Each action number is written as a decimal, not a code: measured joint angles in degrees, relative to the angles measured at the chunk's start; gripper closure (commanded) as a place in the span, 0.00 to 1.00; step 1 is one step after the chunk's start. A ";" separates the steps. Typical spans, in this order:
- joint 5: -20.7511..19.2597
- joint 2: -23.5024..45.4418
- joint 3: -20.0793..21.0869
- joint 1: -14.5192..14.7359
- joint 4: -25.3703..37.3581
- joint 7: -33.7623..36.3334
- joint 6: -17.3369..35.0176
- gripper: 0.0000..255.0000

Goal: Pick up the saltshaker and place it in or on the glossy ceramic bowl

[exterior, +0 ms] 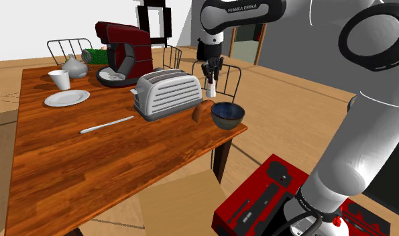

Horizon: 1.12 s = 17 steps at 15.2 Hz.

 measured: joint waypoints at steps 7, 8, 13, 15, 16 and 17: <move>-0.44 -7.29 -4.39 -4.16 -7.32 -8.38 1.17 1.00; -0.56 -7.83 -5.09 -4.75 -7.58 -9.66 1.07 1.00; -0.78 -8.70 -5.83 -5.34 -11.73 -10.55 4.45 1.00; -0.84 -8.92 -5.78 -5.30 -13.55 -10.22 6.01 1.00; -0.86 -8.83 -5.80 -5.31 -14.07 -10.17 6.62 1.00; -0.88 -8.79 -5.80 -5.31 -14.85 -10.04 7.42 1.00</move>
